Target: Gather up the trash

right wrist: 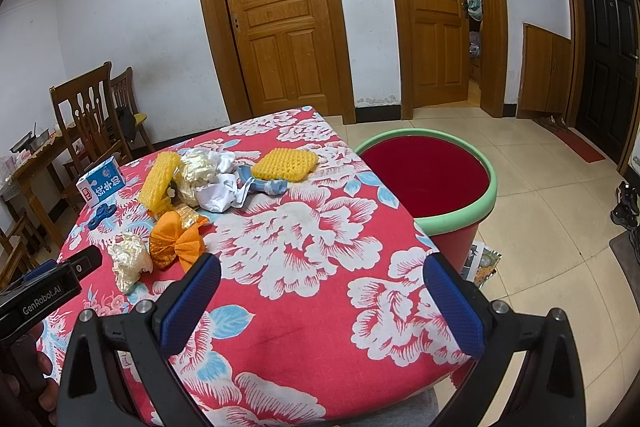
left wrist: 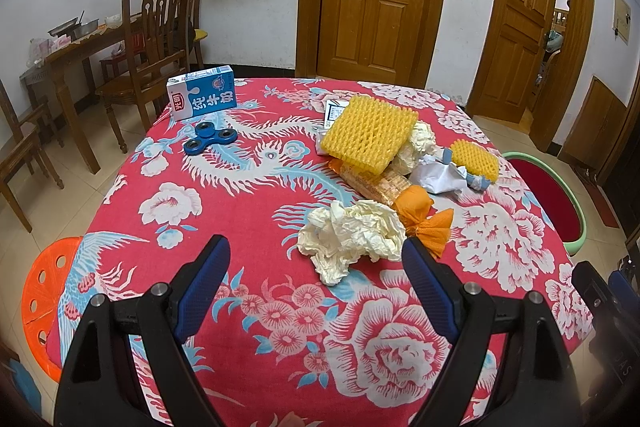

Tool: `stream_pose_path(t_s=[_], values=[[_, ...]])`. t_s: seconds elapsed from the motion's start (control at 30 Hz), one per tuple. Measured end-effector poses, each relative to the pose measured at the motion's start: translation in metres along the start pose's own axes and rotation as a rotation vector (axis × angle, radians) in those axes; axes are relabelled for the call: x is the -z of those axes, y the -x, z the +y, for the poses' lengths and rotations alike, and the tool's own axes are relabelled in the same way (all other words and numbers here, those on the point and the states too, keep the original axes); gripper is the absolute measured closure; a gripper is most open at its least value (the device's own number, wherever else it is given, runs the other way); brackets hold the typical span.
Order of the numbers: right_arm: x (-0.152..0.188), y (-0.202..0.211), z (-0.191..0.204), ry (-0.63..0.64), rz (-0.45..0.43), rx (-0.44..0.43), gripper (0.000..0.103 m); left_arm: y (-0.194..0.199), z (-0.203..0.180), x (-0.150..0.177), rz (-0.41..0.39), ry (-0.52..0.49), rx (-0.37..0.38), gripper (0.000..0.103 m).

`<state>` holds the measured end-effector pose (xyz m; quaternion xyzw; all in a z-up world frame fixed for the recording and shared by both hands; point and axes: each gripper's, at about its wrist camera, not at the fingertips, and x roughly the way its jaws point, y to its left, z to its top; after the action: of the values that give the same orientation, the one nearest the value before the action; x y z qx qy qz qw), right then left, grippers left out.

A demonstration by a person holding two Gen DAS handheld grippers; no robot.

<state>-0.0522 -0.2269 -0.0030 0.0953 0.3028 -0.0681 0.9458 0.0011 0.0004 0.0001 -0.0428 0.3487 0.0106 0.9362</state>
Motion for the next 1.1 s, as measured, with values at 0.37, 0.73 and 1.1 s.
stream_pose_path(t_s=[0.37,0.73,1.1], values=[[0.0002,-0.0006,-0.0011,-0.001,0.003,-0.001,0.0,-0.0001,0.0,-0.0001,0.002,0.0,0.0,0.015],[0.0005,-0.0007,-0.001,-0.001,0.004,-0.001,0.0,-0.0001,0.0001,-0.0001,0.002,0.001,0.0,0.015],[0.0003,-0.001,-0.0018,-0.003,0.005,-0.002,0.0,0.003,0.0023,0.0006,0.004,0.0,0.0,0.015]])
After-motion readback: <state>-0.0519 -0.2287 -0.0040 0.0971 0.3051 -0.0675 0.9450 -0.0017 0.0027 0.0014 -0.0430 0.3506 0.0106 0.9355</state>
